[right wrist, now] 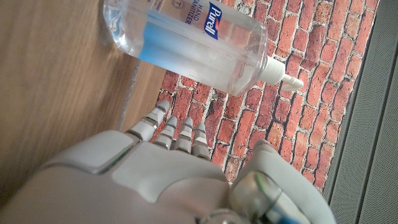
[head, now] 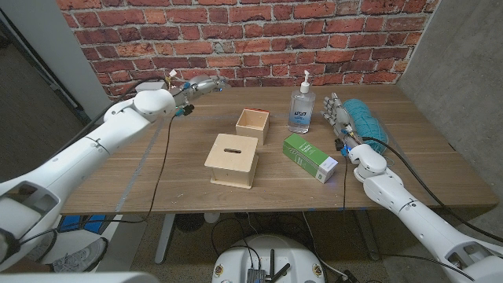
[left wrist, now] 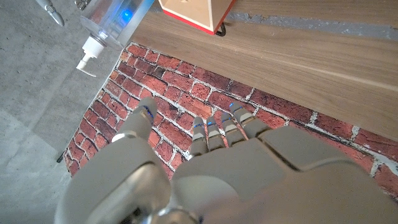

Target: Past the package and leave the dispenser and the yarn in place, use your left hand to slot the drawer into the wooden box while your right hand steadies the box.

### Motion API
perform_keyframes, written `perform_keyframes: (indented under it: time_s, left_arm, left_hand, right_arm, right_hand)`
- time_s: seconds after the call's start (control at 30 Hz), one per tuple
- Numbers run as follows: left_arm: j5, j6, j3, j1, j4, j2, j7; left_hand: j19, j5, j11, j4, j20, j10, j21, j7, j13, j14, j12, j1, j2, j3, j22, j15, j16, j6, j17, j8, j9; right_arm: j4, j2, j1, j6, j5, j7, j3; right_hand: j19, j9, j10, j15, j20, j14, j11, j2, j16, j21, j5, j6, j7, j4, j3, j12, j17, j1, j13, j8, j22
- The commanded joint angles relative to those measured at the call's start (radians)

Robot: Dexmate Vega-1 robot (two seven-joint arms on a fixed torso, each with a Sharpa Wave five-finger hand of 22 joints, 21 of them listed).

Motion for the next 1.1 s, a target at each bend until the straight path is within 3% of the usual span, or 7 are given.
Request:
perform_keyframes:
  time_s: [0.03, 0.2, 0.3, 0.4, 0.63, 0.93, 1.1]
  left_arm:
    - [0.165, 0.087, 0.076, -0.102, -0.025, -0.002, -0.085]
    - [0.222, 0.095, 0.107, -0.144, -0.014, -0.016, -0.113]
    - [0.264, 0.105, 0.127, -0.167, -0.013, -0.024, -0.127]
    - [0.305, 0.112, 0.145, -0.187, -0.013, -0.031, -0.137]
    - [0.395, 0.089, 0.2, -0.251, 0.021, -0.059, -0.199]
    - [0.509, 0.05, 0.259, -0.322, 0.058, -0.093, -0.279]
    - [0.562, 0.024, 0.29, -0.365, 0.086, -0.117, -0.331]
  left_hand:
    - [0.0, 0.006, -0.01, 0.0, -0.022, 0.015, -0.002, -0.008, 0.003, 0.016, 0.007, 0.033, -0.002, 0.013, 0.0, -0.044, 0.002, 0.017, 0.002, 0.005, 0.005]
    - [-0.013, 0.006, -0.017, -0.001, -0.019, 0.029, -0.006, -0.012, 0.003, 0.034, 0.007, 0.059, -0.013, 0.014, 0.0, -0.056, 0.005, 0.027, 0.002, 0.005, 0.005]
    - [-0.036, 0.006, -0.019, 0.0, 0.006, 0.04, -0.011, -0.017, 0.003, 0.046, 0.005, 0.084, -0.028, 0.013, 0.0, -0.062, 0.004, 0.031, 0.002, 0.004, 0.005]
    - [-0.063, 0.006, -0.039, 0.001, 0.032, 0.058, -0.01, -0.035, 0.003, 0.063, 0.002, 0.124, -0.056, 0.01, 0.001, -0.08, 0.003, 0.044, 0.002, 0.006, 0.006]
    - [-0.085, 0.007, -0.069, 0.002, 0.054, 0.098, -0.006, -0.066, 0.002, 0.114, 0.002, 0.181, -0.103, -0.002, 0.001, -0.109, 0.008, 0.067, 0.002, 0.01, 0.007]
    - [-0.082, 0.001, -0.083, 0.004, 0.05, 0.133, -0.002, -0.068, 0.002, 0.158, 0.001, 0.223, -0.148, -0.018, 0.002, -0.127, 0.011, 0.084, 0.002, 0.013, 0.006]
    - [-0.101, -0.006, -0.076, 0.005, 0.029, 0.134, -0.007, -0.057, 0.002, 0.17, -0.005, 0.242, -0.173, -0.029, 0.001, -0.126, 0.008, 0.088, 0.002, 0.012, 0.006]
  right_arm:
    - [-0.01, -0.009, -0.011, 0.0, 0.007, 0.011, 0.003]
    - [-0.004, -0.008, -0.007, 0.001, 0.01, 0.02, 0.001]
    - [0.002, -0.005, -0.003, 0.004, 0.011, 0.024, 0.001]
    - [0.008, -0.002, 0.0, 0.007, 0.013, 0.027, 0.001]
    - [0.027, 0.007, 0.008, 0.015, 0.017, 0.033, 0.0]
    - [0.045, 0.015, 0.016, 0.028, 0.019, 0.039, 0.001]
    - [0.052, 0.016, 0.022, 0.026, 0.022, 0.043, 0.001]
  right_hand:
    - [-0.003, 0.003, 0.006, -0.033, -0.025, 0.002, -0.003, 0.02, 0.005, 0.0, 0.004, 0.005, 0.002, -0.003, 0.008, 0.008, -0.001, -0.014, 0.002, 0.005, 0.003]
    - [-0.004, 0.003, 0.005, -0.033, -0.025, 0.001, -0.002, 0.02, 0.005, 0.0, 0.004, 0.003, 0.001, -0.003, 0.009, 0.008, -0.002, -0.015, 0.002, 0.004, 0.003]
    - [-0.004, 0.003, 0.005, -0.031, -0.024, 0.002, -0.002, 0.02, 0.005, 0.0, 0.004, 0.003, 0.001, -0.004, 0.01, 0.008, -0.003, -0.015, 0.002, 0.004, 0.003]
    - [-0.005, 0.003, 0.004, -0.032, -0.023, 0.001, -0.002, 0.02, 0.005, 0.0, 0.004, 0.003, 0.001, -0.004, 0.011, 0.007, -0.005, -0.016, 0.002, 0.004, 0.003]
    - [-0.004, 0.003, 0.004, -0.029, -0.023, 0.001, -0.003, 0.02, 0.005, 0.0, 0.004, 0.004, 0.0, -0.004, 0.012, 0.008, -0.007, -0.017, 0.002, 0.004, 0.003]
    - [-0.005, 0.003, 0.005, -0.028, -0.021, 0.003, -0.002, 0.019, 0.006, 0.001, 0.004, 0.005, 0.001, -0.005, 0.014, 0.008, -0.01, -0.018, 0.002, 0.005, 0.003]
    - [-0.005, 0.003, 0.004, -0.029, -0.021, 0.003, -0.002, 0.019, 0.006, 0.001, 0.004, 0.005, 0.002, -0.005, 0.015, 0.008, -0.012, -0.019, 0.002, 0.005, 0.003]
